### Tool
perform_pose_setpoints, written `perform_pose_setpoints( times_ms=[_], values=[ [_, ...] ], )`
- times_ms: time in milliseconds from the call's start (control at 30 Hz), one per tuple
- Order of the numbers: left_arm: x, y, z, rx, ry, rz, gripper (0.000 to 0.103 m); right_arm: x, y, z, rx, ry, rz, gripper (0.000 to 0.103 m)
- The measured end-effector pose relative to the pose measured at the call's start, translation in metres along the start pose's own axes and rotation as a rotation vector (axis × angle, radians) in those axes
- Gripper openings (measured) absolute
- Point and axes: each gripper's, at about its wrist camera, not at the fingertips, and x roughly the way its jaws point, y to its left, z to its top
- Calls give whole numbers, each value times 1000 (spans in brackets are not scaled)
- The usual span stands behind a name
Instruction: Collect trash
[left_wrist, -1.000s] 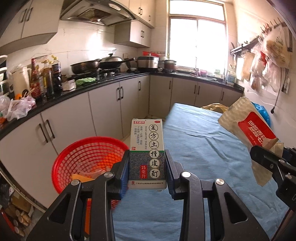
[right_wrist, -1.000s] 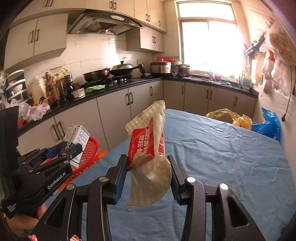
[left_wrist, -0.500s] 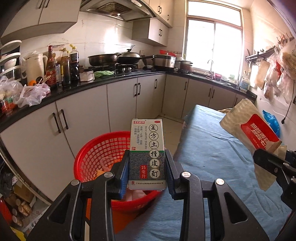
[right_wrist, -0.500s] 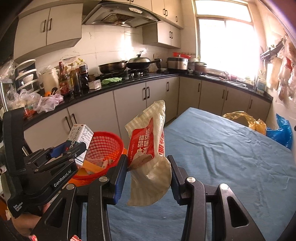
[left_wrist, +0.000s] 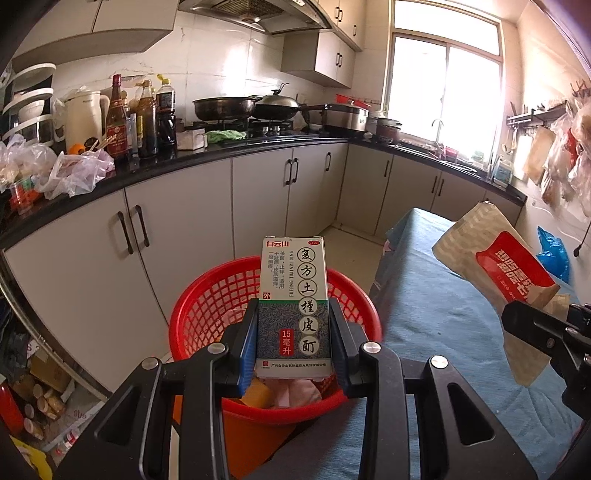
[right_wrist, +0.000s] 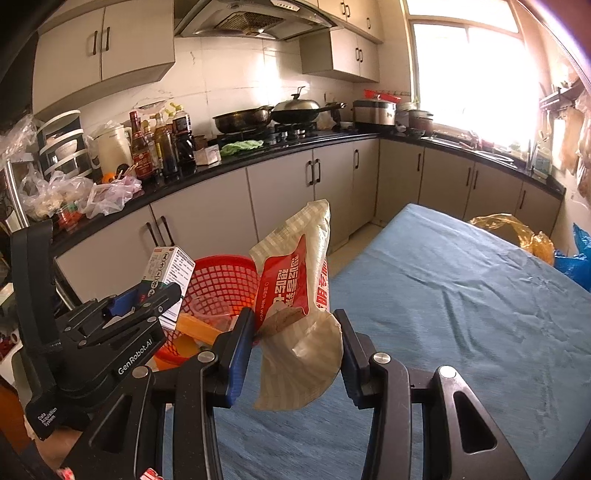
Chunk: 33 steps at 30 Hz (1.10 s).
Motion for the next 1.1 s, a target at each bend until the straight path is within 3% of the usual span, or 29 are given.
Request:
perform_pose_setpoints(
  times_ms=[467,633,667,733,833,900,967,1100],
  values=[
    [23,43,13,-79,46,23,33,62,22,30,50,105,147,47],
    [36,58,14,-108,62,24,35,92,34,38,65,135,208,52],
    [37,59,13,-114,67,21,47,92,35,38,62,130,196,58],
    [34,63,10,-130,55,13,65,84,32,38,68,103,200,60],
    [18,61,8,-126,7,40,69,59,30,33,41,58,147,61],
    [-2,59,6,-132,-21,28,79,38,29,28,20,24,133,70],
    [-30,52,2,-113,-82,22,97,11,31,16,-22,-14,66,78],
    [-71,33,-11,-14,-156,89,103,-33,36,-11,-105,-91,-34,89]
  ],
)
